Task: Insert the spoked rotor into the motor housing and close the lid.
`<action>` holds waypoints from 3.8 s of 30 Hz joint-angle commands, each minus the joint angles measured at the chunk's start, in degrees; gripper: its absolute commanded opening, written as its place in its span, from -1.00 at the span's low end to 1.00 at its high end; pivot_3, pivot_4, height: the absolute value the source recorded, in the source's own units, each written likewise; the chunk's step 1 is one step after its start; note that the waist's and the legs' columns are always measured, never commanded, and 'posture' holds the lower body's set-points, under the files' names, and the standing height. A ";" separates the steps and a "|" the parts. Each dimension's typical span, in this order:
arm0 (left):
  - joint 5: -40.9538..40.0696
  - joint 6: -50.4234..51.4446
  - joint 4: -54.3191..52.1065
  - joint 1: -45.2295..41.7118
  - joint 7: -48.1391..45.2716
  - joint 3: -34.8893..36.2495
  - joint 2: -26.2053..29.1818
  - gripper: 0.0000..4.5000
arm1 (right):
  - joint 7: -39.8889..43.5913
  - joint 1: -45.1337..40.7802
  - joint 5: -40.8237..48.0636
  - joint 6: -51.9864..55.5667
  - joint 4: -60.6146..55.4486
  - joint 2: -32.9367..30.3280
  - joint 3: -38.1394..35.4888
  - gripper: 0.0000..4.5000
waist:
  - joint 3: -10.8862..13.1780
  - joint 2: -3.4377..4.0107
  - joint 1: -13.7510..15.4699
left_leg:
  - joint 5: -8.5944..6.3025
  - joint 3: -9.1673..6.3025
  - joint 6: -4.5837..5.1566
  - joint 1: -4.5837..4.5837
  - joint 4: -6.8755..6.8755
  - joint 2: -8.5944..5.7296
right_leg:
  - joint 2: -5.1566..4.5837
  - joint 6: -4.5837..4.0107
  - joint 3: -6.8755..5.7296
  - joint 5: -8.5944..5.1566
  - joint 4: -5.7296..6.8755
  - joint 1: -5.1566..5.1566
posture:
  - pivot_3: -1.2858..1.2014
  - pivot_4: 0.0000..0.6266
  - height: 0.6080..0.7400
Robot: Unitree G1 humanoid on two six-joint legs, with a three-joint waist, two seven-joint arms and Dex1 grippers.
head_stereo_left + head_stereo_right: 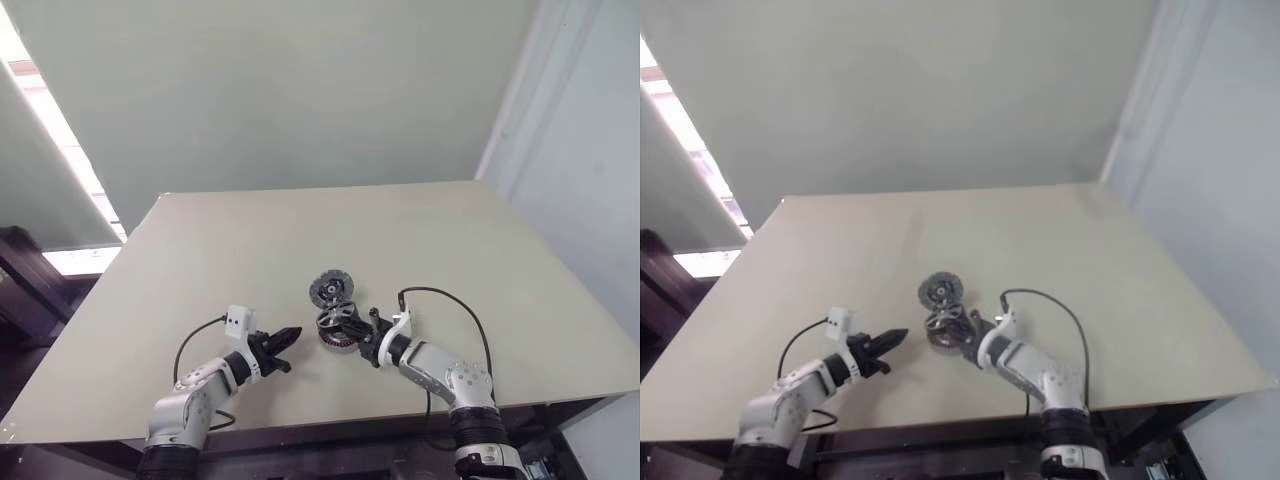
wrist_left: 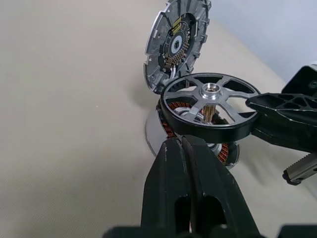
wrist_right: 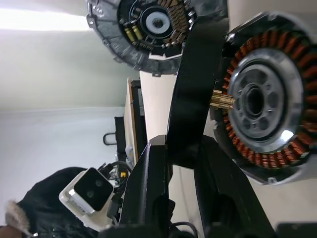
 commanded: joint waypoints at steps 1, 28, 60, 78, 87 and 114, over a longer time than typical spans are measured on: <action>-0.35 -0.39 -1.86 -1.10 -0.42 0.36 0.23 -1.00 | 0.42 3.54 0.17 0.32 -2.80 5.72 0.71 -0.84 | 0.00 0.00 0.00 | 0.00 0.00 0.00 0.00 0.00 0.00 | 0.00 0.00 0.00 0.00 0.00 0.00 | 0.03 -1.00 1.00; -0.05 -0.55 -1.95 -1.07 -0.20 0.25 0.20 -1.00 | 1.07 2.49 -1.48 0.84 -0.65 8.67 1.00 -0.84 | 0.00 0.00 -0.01 | 0.00 0.00 0.00 0.00 0.00 0.00 | 0.00 0.00 0.00 0.00 0.00 0.00 | 0.03 -1.00 1.00; 0.56 -1.54 -1.17 -1.46 -0.35 -0.50 -0.15 -1.00 | 1.48 2.71 0.10 2.72 -1.41 9.23 1.58 0.98 | 0.00 0.00 -0.01 | 0.00 -0.01 0.00 0.00 -0.02 0.00 | 0.00 -0.01 0.00 -0.01 -0.01 0.00 | 0.03 -1.00 1.00; 0.84 -2.13 -0.54 -1.67 -0.44 -0.36 -1.04 -1.00 | -2.16 8.94 -9.46 12.79 -35.44 -10.95 15.86 0.98 | 0.04 0.01 0.08 | -0.05 0.01 0.07 -0.02 0.06 0.00 | -0.05 -0.11 -0.01 -0.10 -0.05 0.00 | 0.03 -1.00 1.00; 0.83 -2.03 -0.59 -1.72 -0.44 -0.28 -0.91 -1.00 | 7.54 8.21 -24.54 0.14 -38.55 -15.25 25.07 0.98 | 0.05 -0.10 0.08 | -0.05 0.00 0.06 -0.07 -0.08 0.01 | -0.01 0.00 -0.04 -0.04 -0.06 -0.10 | 0.03 -1.00 1.00; 0.71 -1.95 -1.23 -1.59 0.01 0.06 -0.76 -1.00 | 14.44 -2.70 -58.51 -22.57 -15.19 -10.11 33.23 -0.99 | 0.12 -0.26 0.11 | -0.05 -0.04 0.05 -0.04 0.00 -0.04 | -0.05 0.02 -0.04 -0.02 -0.04 -0.03 | 0.03 -1.00 1.00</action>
